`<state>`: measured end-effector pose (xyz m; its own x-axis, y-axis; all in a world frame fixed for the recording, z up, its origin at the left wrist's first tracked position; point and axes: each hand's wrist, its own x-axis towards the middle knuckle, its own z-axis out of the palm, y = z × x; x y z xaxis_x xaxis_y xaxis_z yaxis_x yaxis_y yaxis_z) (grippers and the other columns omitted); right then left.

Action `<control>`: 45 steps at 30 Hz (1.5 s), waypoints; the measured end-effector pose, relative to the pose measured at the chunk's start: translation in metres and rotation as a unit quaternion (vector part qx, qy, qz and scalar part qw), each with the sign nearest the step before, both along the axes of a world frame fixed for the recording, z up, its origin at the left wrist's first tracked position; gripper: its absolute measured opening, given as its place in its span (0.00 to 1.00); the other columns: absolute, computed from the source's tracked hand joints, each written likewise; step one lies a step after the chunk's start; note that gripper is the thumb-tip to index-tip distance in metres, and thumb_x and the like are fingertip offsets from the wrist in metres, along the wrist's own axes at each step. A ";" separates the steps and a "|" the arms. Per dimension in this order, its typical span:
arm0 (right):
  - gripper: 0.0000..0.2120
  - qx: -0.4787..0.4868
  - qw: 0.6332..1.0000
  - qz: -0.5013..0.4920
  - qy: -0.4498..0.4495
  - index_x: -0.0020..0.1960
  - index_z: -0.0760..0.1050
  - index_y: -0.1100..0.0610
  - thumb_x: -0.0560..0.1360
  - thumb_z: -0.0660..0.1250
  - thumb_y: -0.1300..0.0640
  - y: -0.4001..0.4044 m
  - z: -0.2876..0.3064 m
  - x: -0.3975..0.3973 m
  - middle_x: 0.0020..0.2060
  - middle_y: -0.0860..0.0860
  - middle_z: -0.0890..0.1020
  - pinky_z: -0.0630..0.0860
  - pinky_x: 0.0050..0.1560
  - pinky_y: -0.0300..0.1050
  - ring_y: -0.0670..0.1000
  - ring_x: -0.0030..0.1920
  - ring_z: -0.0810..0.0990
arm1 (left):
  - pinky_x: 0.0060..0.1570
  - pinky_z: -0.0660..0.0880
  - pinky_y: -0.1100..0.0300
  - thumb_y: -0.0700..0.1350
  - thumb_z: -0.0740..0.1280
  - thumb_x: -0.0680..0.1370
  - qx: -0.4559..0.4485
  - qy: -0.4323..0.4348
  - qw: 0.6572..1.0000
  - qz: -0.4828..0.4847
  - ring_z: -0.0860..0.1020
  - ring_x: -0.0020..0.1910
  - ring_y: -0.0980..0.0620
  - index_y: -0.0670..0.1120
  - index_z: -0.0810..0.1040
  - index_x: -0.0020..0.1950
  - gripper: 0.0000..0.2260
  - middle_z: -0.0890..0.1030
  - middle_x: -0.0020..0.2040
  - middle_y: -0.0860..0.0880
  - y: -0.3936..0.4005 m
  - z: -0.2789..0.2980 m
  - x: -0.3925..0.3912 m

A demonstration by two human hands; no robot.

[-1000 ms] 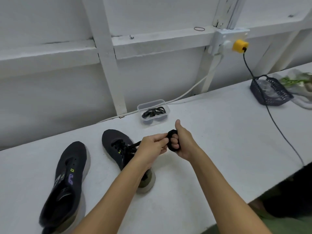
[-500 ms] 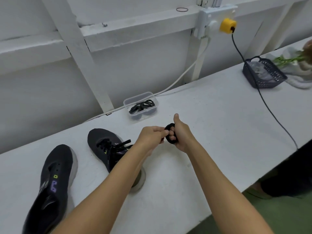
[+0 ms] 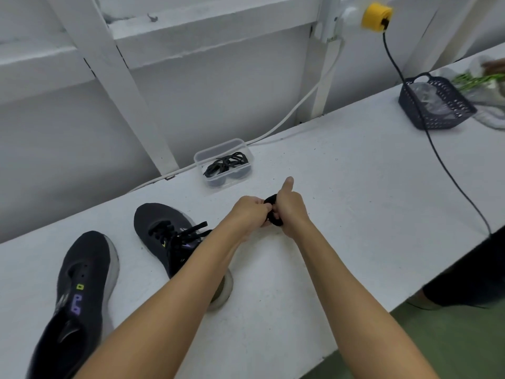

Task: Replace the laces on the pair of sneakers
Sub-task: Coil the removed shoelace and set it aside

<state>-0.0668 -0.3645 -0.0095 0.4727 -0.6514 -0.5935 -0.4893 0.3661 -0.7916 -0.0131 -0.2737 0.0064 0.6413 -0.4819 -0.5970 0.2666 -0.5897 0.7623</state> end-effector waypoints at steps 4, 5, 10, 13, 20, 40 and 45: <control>0.31 0.050 0.998 -0.015 -0.024 0.38 0.71 0.60 0.85 0.47 0.38 -0.004 -0.003 0.004 0.22 0.51 0.72 0.73 0.33 0.43 0.50 0.25 0.70 | 0.60 0.79 0.45 0.42 0.64 0.81 -0.013 -0.043 0.999 -0.019 0.84 0.53 0.44 0.46 0.79 0.43 0.08 0.86 0.45 0.45 0.000 -0.004 0.001; 0.30 0.052 0.998 -0.019 -0.019 0.39 0.72 0.61 0.85 0.48 0.39 -0.004 -0.004 0.006 0.24 0.52 0.72 0.73 0.33 0.43 0.50 0.25 0.70 | 0.60 0.79 0.44 0.43 0.64 0.81 -0.014 -0.055 0.998 -0.022 0.84 0.53 0.44 0.47 0.79 0.43 0.08 0.86 0.45 0.45 -0.001 -0.005 0.001; 0.27 0.071 0.997 0.004 -0.038 0.39 0.72 0.60 0.85 0.51 0.42 -0.004 -0.006 0.008 0.28 0.52 0.73 0.73 0.36 0.44 0.50 0.28 0.71 | 0.60 0.79 0.45 0.39 0.64 0.81 -0.014 -0.026 0.999 0.017 0.82 0.43 0.47 0.46 0.77 0.38 0.11 0.83 0.40 0.46 -0.005 -0.004 0.008; 0.20 0.150 0.980 0.044 -0.124 0.40 0.72 0.59 0.85 0.58 0.48 -0.011 -0.007 0.002 0.31 0.51 0.75 0.75 0.43 0.43 0.48 0.30 0.72 | 0.62 0.78 0.48 0.37 0.63 0.81 -0.013 0.009 0.999 0.051 0.80 0.40 0.49 0.45 0.79 0.40 0.11 0.83 0.38 0.47 -0.006 -0.002 0.016; 0.13 -0.098 0.975 0.197 -0.030 0.45 0.78 0.61 0.83 0.58 0.58 -0.011 -0.007 -0.001 0.33 0.51 0.77 0.70 0.44 0.45 0.51 0.37 0.74 | 0.53 0.80 0.47 0.39 0.66 0.77 0.015 0.003 0.998 0.067 0.78 0.40 0.45 0.41 0.81 0.45 0.05 0.85 0.48 0.37 -0.008 -0.009 0.019; 0.10 -0.336 0.922 0.184 0.061 0.57 0.84 0.56 0.78 0.71 0.55 -0.022 -0.021 -0.010 0.47 0.53 0.84 0.70 0.48 0.38 0.49 0.48 0.80 | 0.27 0.66 0.61 0.46 0.69 0.79 0.157 -0.183 0.970 -0.010 0.79 0.41 0.49 0.43 0.83 0.53 0.08 0.83 0.52 0.45 -0.024 -0.020 0.022; 0.11 -0.415 0.895 0.156 0.045 0.59 0.83 0.54 0.79 0.68 0.53 -0.015 -0.014 -0.016 0.52 0.53 0.84 0.72 0.50 0.44 0.53 0.54 0.80 | 0.38 0.73 0.59 0.43 0.65 0.80 0.128 -0.229 0.963 -0.067 0.79 0.44 0.49 0.42 0.85 0.55 0.10 0.84 0.53 0.45 -0.005 0.006 0.022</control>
